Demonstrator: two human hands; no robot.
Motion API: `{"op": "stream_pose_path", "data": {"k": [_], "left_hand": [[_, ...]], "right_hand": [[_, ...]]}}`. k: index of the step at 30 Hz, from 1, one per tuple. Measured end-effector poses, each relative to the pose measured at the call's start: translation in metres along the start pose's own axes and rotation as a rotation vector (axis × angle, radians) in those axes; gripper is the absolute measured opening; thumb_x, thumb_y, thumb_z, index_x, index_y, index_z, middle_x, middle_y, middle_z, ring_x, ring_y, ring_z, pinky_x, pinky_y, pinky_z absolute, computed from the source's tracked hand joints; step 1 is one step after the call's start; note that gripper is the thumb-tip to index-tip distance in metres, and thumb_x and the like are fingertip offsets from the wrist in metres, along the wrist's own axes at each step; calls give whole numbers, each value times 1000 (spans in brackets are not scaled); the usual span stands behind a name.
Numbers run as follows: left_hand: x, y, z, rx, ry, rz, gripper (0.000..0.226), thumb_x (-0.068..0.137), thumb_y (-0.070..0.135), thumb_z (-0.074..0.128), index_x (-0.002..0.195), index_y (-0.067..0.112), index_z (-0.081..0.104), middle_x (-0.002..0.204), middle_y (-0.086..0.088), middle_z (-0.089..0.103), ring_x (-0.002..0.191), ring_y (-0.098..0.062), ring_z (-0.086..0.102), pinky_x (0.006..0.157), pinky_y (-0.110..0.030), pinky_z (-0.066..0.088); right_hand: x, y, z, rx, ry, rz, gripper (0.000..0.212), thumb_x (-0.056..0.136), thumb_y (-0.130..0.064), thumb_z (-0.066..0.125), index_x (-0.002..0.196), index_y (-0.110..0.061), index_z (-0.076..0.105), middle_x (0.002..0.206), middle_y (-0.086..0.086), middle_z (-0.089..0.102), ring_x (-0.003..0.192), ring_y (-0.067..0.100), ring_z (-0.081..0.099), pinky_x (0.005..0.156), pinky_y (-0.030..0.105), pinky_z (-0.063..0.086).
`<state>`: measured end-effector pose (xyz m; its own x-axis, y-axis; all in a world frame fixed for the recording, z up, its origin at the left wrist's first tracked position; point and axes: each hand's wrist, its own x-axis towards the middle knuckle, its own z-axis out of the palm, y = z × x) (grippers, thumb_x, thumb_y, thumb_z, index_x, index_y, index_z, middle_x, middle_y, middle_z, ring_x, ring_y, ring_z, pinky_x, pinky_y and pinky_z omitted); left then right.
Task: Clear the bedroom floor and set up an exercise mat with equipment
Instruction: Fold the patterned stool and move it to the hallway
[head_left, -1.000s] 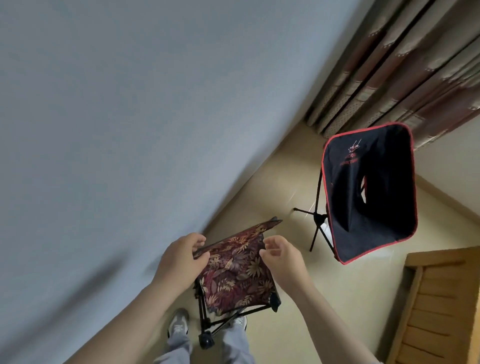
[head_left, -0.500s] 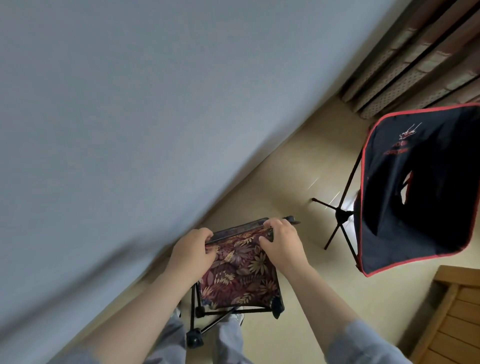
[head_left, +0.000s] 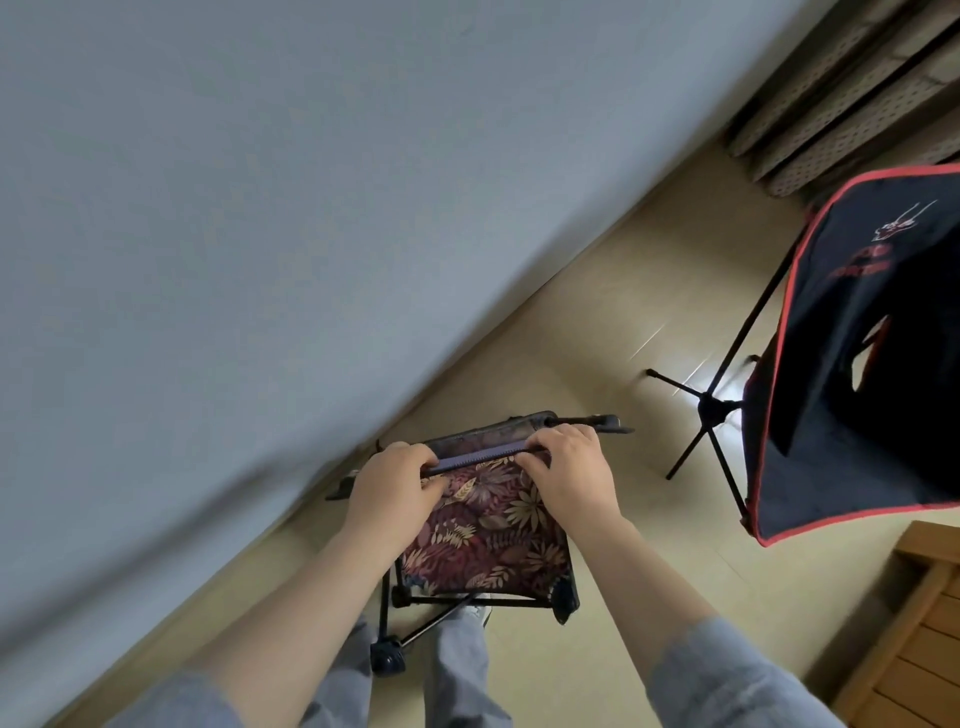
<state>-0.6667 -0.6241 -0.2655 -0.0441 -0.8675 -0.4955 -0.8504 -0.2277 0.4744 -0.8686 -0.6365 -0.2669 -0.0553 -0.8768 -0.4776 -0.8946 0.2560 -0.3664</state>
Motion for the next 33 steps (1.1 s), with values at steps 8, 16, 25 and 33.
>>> {"op": "stream_pose_path", "data": {"k": [8, 16, 25, 33], "left_hand": [[0, -4, 7, 70, -33, -1, 22, 92, 33, 58, 77, 18, 65, 80, 2, 55, 74, -16, 54, 64, -31, 40], [-50, 1, 6, 114, -128, 13, 22, 95, 31, 51, 79, 17, 56, 81, 3, 48, 73, -15, 47, 60, -28, 28], [-128, 15, -7, 34, -195, -5, 21, 94, 27, 53, 78, 15, 58, 86, -2, 58, 82, -22, 57, 72, -35, 42], [-192, 49, -60, -38, -81, 110, 21, 93, 27, 54, 74, 18, 56, 81, 3, 55, 80, -18, 55, 71, -35, 43]], "right_hand": [[0, -2, 4, 42, -54, 66, 22, 93, -34, 59, 97, -16, 72, 100, -1, 62, 107, 19, 46, 74, 31, 42], [-53, 6, 2, 46, -151, 117, 24, 94, -34, 58, 91, -15, 72, 99, -1, 63, 104, 18, 48, 74, 32, 44], [-139, 6, -28, 187, -212, 150, 26, 90, -27, 63, 69, -13, 63, 81, 2, 65, 84, 24, 59, 75, 33, 44], [-218, -13, -93, 263, -58, 49, 19, 90, -26, 64, 79, -12, 71, 74, -10, 57, 80, 14, 57, 71, 29, 44]]}}
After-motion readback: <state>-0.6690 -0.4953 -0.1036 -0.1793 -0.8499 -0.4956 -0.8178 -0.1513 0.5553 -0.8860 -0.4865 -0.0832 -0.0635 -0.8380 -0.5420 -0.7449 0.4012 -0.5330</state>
